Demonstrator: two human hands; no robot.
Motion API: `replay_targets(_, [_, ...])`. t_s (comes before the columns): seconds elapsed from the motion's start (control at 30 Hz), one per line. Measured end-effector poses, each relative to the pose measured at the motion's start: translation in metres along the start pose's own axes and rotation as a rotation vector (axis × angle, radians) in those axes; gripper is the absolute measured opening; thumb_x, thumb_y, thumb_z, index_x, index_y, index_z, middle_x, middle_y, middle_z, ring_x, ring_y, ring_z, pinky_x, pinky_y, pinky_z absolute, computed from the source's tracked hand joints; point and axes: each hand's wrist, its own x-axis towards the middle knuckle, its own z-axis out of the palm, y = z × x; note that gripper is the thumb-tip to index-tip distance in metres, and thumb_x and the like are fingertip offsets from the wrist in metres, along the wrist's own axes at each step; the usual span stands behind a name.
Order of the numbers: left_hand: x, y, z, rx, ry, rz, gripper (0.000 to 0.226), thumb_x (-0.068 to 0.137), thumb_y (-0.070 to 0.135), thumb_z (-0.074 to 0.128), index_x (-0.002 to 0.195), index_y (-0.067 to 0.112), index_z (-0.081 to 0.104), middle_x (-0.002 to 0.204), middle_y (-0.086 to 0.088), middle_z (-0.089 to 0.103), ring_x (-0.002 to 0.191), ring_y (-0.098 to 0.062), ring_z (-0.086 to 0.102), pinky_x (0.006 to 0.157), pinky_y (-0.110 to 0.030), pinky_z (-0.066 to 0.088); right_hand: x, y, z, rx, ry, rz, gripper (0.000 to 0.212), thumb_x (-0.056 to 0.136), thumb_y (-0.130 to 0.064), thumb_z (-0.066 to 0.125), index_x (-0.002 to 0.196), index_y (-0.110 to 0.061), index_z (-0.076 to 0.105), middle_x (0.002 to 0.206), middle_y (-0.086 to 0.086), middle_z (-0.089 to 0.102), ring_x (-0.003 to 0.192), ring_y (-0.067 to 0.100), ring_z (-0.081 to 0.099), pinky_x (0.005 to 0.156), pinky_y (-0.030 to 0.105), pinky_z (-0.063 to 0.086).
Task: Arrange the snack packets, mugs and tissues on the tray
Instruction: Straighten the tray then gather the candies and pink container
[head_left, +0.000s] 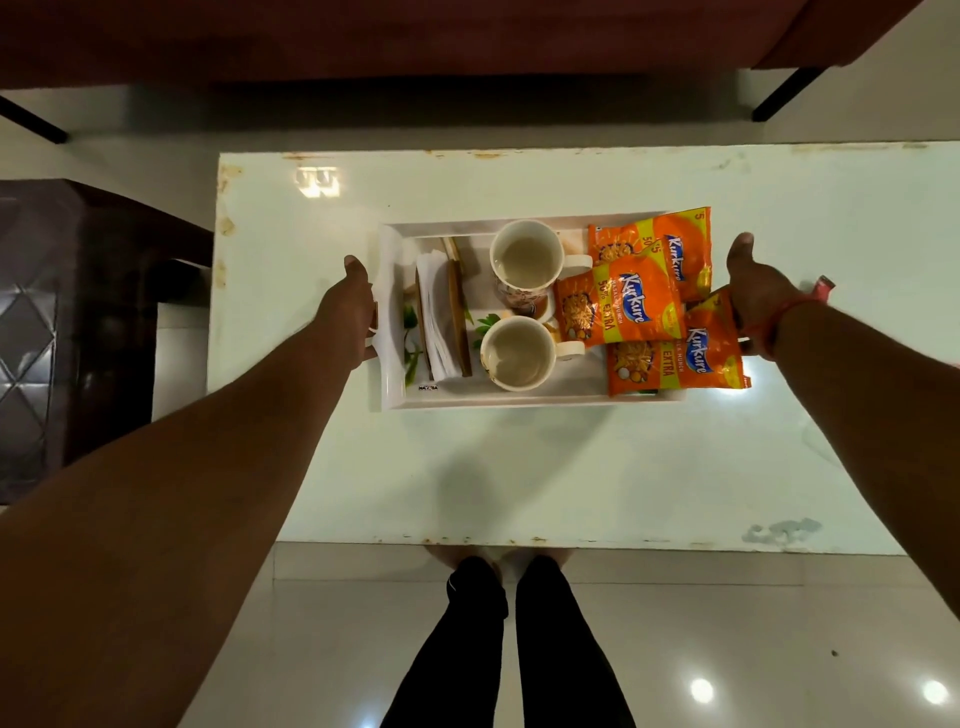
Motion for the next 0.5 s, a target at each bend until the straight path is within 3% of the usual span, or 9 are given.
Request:
replay_targets(0.1, [0.003,0.0,-0.001,-0.009,0.009,0.006,0.069,0.092,0.071,0.029,0.129,0.02,0.057,0.096,-0.002,0.059,0.097,-0.024,0.058,0.1,-0.049,0.048,-0.011,-0.004,0.003,-0.009,0.012,-0.007,0.096,0.078,-0.087,0.012,0.117,-0.015,0.062,0.113,0.014,0.067,0.105,0.035,0.063,0.101,0.056,0.044])
replay_targets(0.23, [0.003,0.0,-0.001,-0.011,-0.009,0.017,0.069,0.092,0.071,0.03,0.13,0.02,0.057,0.127,-0.009,0.063,0.101,-0.025,0.06,0.1,-0.049,0.048,-0.006,0.0,0.001,-0.017,-0.001,0.002,0.098,0.075,-0.089,0.012,0.117,-0.017,0.062,0.112,0.013,0.069,0.104,0.034,0.064,0.099,0.057,0.045])
replay_targets(0.33, [-0.002,0.001,0.002,-0.023,-0.032,0.028,0.066,0.094,0.068,0.03,0.129,0.019,0.057,0.129,-0.008,0.061,0.092,-0.023,0.058,0.1,-0.047,0.049,-0.007,0.003,0.001,-0.021,0.015,0.008,0.098,0.076,-0.089,0.012,0.123,-0.017,0.059,0.116,0.012,0.067,0.107,0.034,0.063,0.1,0.057,0.044])
replay_targets(0.5, [-0.004,0.005,0.008,-0.011,-0.053,0.037,0.068,0.093,0.07,0.032,0.13,0.02,0.057,0.131,-0.006,0.062,0.105,-0.024,0.06,0.103,-0.048,0.047,0.01,0.01,-0.009,-0.034,0.033,0.009,0.107,0.067,-0.094,0.011,0.126,-0.019,0.059,0.118,0.012,0.066,0.107,0.035,0.062,0.099,0.058,0.044])
